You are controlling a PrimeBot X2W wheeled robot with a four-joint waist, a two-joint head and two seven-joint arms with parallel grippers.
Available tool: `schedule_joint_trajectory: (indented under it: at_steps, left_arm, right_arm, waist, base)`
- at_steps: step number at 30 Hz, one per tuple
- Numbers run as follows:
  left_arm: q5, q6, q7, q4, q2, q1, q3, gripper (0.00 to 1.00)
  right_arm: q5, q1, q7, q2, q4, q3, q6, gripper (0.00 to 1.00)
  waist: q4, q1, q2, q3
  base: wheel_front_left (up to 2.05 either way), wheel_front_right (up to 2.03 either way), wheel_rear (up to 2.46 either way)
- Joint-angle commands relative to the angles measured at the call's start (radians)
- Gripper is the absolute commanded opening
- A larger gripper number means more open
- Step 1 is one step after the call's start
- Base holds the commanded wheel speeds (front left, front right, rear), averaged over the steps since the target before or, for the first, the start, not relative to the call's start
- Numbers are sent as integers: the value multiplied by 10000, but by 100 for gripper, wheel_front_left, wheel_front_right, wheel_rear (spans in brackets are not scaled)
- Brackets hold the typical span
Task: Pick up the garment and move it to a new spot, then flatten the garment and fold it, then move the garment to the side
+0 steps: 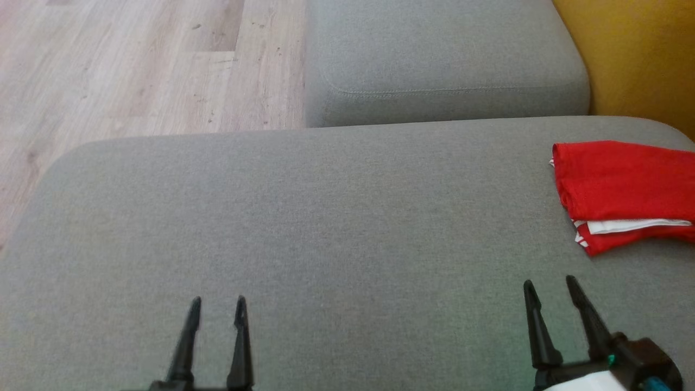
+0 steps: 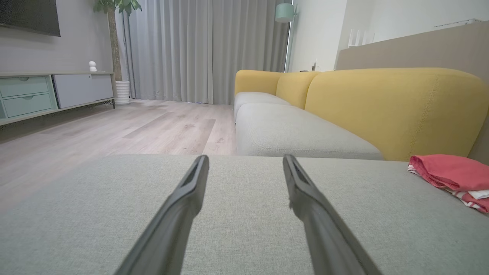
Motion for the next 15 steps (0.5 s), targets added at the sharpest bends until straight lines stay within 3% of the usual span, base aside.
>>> schedule_joint_trajectory:
  at_steps: [1, 5, 15]
  left_arm:
    - [17, -2, 0, -2, 0, 3, -1, 0]
    - [-9, 1, 6, 657, -11, 110, -24, 0]
    - [-1264, -144, 214, 719, 67, -127, 147, 0]
  right_arm:
    - [4, 0, 0, 4, -1, -7, 0, 0]
    - [38, 85, 20, 4, 665, 28, 0, 0]
    - [1296, -170, 236, -53, 723, -29, 3, 0]
  waist:
    - [-1, 0, -1, 0]
    - [-3, 1, -1, 0]
    - [-49, 1, -1, 66]
  base:
    - [0, 0, 0]
    - [0, 0, 0]
    - [0, 0, 0]
